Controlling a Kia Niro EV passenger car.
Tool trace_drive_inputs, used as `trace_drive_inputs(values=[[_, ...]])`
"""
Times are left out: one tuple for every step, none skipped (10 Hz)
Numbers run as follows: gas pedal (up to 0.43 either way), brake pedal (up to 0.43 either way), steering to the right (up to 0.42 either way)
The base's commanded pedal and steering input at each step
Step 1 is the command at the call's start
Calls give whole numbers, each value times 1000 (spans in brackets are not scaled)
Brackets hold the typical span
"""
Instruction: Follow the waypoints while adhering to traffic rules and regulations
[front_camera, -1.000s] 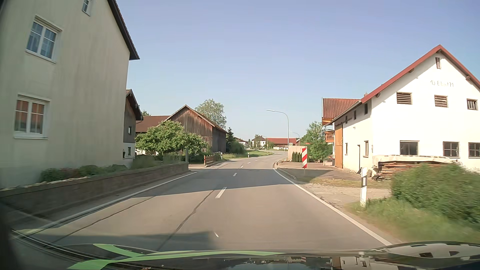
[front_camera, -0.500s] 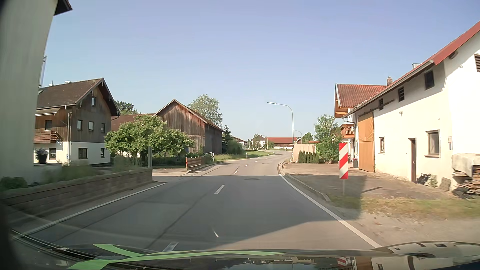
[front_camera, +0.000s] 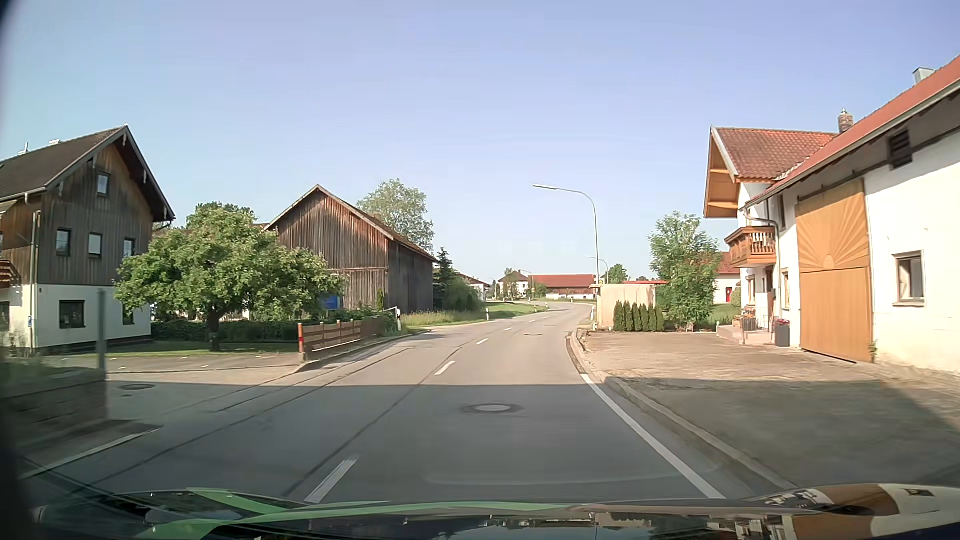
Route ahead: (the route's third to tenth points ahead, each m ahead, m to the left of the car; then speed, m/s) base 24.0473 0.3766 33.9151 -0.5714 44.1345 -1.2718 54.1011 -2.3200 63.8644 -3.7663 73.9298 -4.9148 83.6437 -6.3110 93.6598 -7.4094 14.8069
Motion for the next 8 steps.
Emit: trace_drive_inputs(values=[[28, 0, 3], [28, 0, 6], [28, 0, 10], [39, 0, 10], [39, 0, 9], [47, 0, 9], [47, 0, 8], [47, 0, 7]])
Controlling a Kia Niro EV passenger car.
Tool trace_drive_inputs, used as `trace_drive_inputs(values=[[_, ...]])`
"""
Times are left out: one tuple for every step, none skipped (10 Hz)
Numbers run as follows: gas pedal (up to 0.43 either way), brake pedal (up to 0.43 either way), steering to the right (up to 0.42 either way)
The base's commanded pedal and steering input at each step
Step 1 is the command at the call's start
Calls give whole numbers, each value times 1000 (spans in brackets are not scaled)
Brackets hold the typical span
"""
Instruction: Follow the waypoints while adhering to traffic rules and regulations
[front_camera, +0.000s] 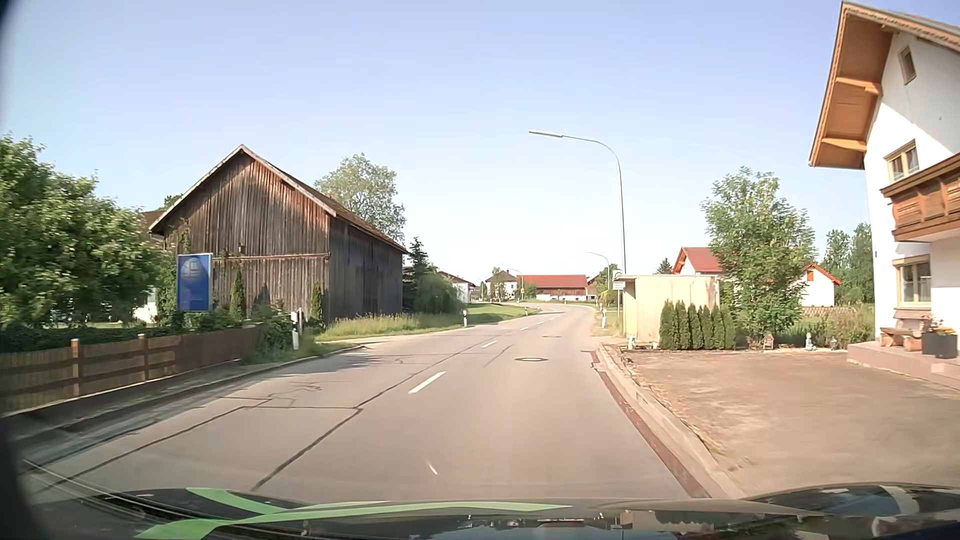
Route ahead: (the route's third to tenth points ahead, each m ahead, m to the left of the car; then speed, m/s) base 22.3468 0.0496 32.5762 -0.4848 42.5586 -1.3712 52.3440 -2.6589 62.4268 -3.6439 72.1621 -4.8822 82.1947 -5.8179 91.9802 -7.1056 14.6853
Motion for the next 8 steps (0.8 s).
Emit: trace_drive_inputs(values=[[47, 0, 8], [87, 0, 9], [87, 0, 12], [87, 0, 15], [87, 0, 16], [87, 0, 16], [87, 0, 17], [87, 0, 19]])
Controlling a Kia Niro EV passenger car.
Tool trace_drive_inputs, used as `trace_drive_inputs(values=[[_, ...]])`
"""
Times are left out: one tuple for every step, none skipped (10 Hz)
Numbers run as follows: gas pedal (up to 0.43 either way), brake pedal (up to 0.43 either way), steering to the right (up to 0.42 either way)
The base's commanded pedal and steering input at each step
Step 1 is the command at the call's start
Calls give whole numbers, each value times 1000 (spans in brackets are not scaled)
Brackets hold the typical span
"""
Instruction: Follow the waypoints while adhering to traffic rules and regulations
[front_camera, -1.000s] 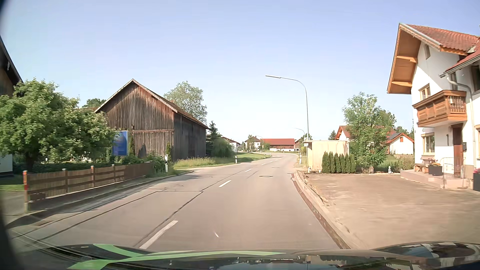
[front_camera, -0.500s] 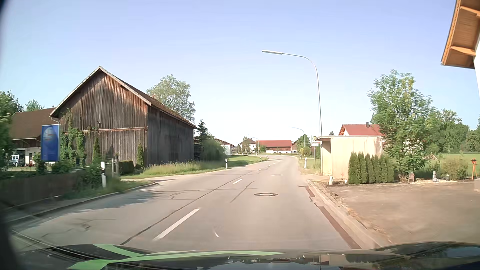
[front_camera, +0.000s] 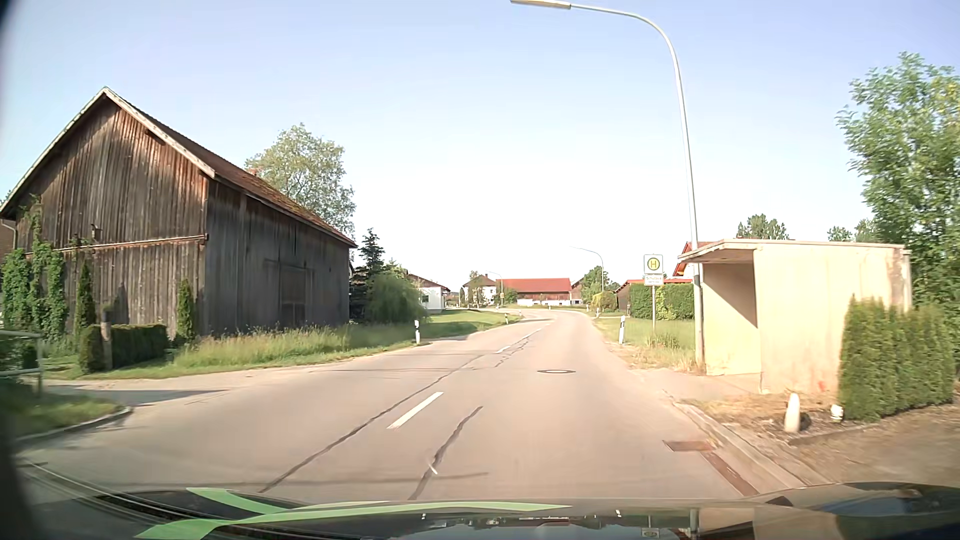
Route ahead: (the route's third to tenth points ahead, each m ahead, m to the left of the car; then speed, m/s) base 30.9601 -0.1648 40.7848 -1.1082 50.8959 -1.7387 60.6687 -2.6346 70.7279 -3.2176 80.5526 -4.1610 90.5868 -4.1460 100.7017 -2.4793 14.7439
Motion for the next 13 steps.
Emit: trace_drive_inputs(values=[[87, 0, 22], [87, 0, 25], [87, 0, 25], [87, 0, 25], [87, 0, 24], [87, 0, 21], [87, 0, 19], [87, 0, 19], [87, 0, 19], [87, 0, 18], [87, 0, 17], [87, 0, 17], [87, 0, 15]])
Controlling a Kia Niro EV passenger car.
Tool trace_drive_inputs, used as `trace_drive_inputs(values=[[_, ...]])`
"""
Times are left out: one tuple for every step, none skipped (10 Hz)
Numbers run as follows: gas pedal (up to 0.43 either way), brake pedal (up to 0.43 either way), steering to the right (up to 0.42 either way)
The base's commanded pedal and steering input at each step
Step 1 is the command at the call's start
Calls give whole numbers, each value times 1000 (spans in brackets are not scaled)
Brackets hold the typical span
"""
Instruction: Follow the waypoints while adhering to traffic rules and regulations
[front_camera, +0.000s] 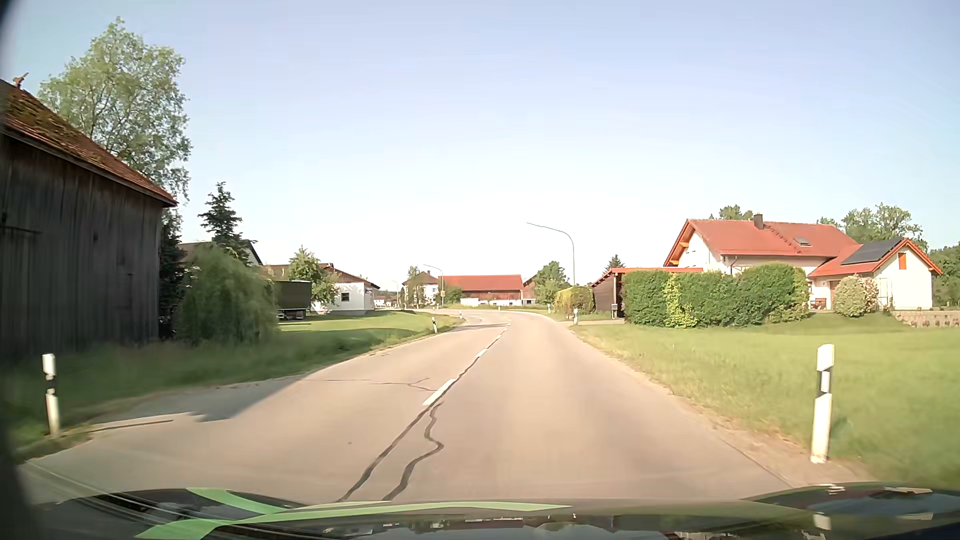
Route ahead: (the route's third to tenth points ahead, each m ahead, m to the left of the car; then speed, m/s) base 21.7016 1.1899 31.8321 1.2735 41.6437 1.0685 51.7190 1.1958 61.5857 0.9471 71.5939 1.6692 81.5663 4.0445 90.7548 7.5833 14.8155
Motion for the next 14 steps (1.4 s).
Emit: trace_drive_inputs(values=[[87, 0, 14], [87, 0, 14], [87, 0, 13], [87, 0, 11], [87, 0, 7], [87, 0, 4], [87, 0, 4], [87, 0, 4], [87, 0, 4], [87, 0, 4], [87, 0, 4], [87, 0, 4], [87, 0, 3], [87, 0, 2]])
